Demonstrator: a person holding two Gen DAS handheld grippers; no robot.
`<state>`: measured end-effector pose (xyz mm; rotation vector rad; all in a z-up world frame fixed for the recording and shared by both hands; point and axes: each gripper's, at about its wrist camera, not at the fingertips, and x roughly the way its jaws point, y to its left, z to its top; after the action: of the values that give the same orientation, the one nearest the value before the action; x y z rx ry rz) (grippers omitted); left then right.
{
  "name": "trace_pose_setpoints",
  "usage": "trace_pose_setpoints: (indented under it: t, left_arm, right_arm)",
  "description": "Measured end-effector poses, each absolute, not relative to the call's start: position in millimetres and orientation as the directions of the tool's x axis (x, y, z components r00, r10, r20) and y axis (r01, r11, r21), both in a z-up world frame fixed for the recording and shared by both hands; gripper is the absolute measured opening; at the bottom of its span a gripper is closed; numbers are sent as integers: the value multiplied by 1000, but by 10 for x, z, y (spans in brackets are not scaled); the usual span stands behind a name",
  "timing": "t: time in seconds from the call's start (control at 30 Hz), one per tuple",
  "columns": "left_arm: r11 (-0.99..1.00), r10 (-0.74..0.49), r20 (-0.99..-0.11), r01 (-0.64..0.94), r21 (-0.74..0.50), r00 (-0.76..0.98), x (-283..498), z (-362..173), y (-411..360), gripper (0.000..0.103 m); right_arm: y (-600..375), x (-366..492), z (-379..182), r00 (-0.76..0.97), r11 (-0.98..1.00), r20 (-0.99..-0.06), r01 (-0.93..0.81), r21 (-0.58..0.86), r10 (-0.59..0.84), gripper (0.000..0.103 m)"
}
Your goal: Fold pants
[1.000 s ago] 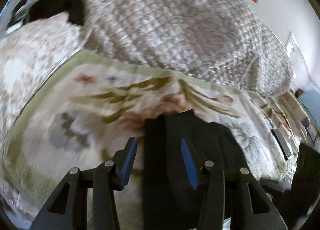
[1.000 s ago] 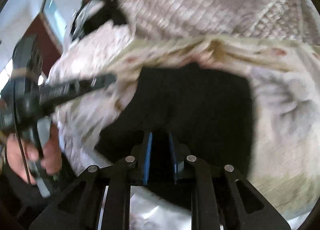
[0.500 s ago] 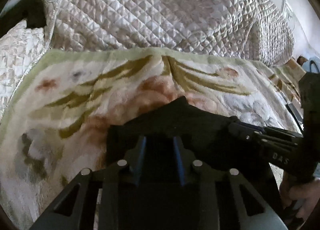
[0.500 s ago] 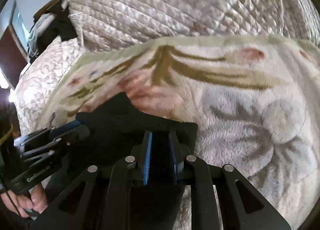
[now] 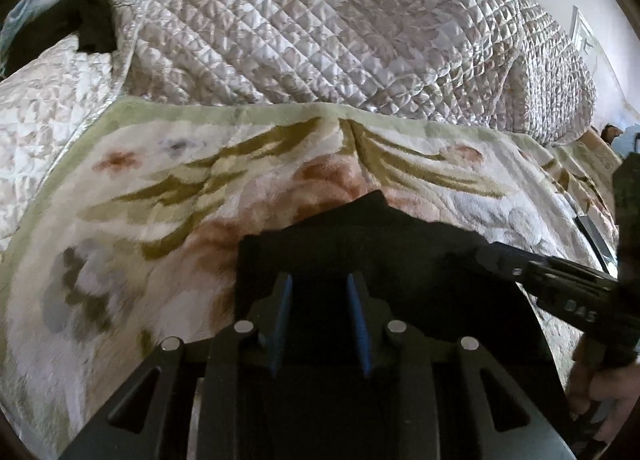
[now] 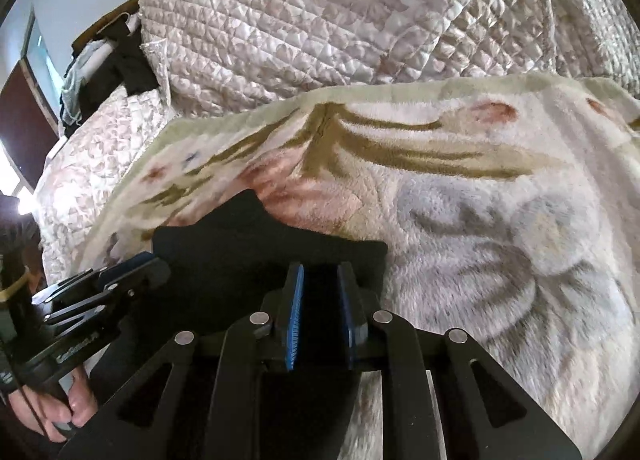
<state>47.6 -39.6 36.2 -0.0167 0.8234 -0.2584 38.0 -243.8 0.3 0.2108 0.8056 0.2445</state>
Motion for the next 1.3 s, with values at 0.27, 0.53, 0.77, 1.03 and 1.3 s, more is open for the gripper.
trace_pose_setpoints:
  t: [0.27, 0.53, 0.77, 1.03, 1.3]
  left_arm:
    - [968, -234, -722, 225, -112, 651, -13, 364, -312, 32]
    - [972, -221, -723, 208, -108, 655, -333, 267, -188, 32]
    - [970, -230, -724, 212, -118, 650, -377, 276, -136, 34]
    - [968, -244, -732, 207, -142, 637, -181, 362, -27, 44]
    - [945, -327, -749, 222, -242, 576, 175, 313, 36, 52]
  right_arm:
    - [-2287, -234, 74, 660, 952, -687, -201, 230, 305, 17]
    - [-2196, -512, -71, 654, 958, -701, -231, 172, 283, 17]
    - [-2241, -558, -40, 641, 949, -700, -238, 209, 315, 24]
    - [-2434, -436, 99, 649, 943, -686, -189, 274, 329, 58]
    - [-2606, -148, -107, 572, 897, -708, -125, 423, 414, 58]
